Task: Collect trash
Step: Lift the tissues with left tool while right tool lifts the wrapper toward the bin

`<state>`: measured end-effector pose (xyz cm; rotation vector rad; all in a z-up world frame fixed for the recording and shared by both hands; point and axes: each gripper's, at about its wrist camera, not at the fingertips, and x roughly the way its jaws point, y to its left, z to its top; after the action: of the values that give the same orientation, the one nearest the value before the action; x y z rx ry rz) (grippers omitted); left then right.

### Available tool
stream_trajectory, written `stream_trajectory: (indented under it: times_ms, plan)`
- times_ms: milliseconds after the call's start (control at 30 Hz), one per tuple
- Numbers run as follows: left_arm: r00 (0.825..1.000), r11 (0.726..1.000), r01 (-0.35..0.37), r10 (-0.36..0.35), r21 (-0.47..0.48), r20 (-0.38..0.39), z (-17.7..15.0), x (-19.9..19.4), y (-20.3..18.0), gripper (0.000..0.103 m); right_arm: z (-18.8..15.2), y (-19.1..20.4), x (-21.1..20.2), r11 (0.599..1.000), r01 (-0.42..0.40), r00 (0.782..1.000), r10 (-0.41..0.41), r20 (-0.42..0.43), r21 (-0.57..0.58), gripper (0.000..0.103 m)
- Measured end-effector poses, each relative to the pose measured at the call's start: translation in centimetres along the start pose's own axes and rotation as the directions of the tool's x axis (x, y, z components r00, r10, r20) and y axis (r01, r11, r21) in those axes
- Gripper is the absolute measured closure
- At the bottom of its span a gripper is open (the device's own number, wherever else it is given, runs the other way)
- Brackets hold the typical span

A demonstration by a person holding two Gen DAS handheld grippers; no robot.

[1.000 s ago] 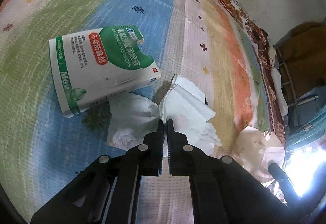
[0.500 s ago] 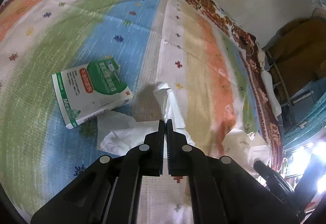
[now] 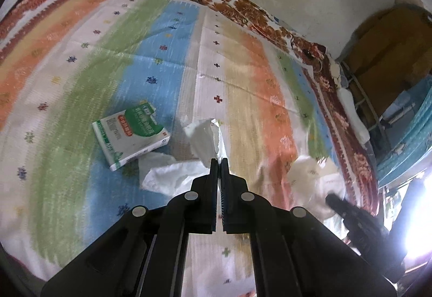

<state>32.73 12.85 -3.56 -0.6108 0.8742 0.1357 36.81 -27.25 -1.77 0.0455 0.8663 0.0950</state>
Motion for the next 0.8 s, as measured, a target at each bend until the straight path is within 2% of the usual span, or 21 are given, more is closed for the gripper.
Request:
stream_trajectory:
  times_ms: [133,233,300,533,800]
  plan:
    - [1.0,0.999,0.025,-0.026,-0.042,-0.011,-0.6,-1.4,0.4,0.102,-0.5,0.2,-0.5,1.0,-0.021,1.0,0.021,-0.008,-0.004,0.092]
    - [0.999,0.999,-0.034,0.034,0.017,-0.007,-1.4,-2.9,-0.6,0.102,-0.8,0.6,-1.4,1.0,-0.025,1.0,0.025,0.006,-0.002,0.092]
    - [0.997,0.994,-0.072,0.069,0.086,0.03,-2.3,-4.3,-1.5,0.102,-1.2,1.1,-2.1,1.0,-0.008,1.0,0.008,0.01,-0.014,0.092]
    - [0.997,0.991,-0.063,0.058,0.122,0.046,-3.9,-6.8,-2.3,0.102,-2.3,3.0,-5.6,0.999,-0.006,0.998,0.009,0.06,-0.054,0.092]
    - [0.996,0.984,-0.061,0.048,0.169,0.077,-6.3,-10.6,-3.4,0.102,-3.7,4.1,-8.5,0.996,-0.045,0.995,0.051,0.081,-0.075,0.092]
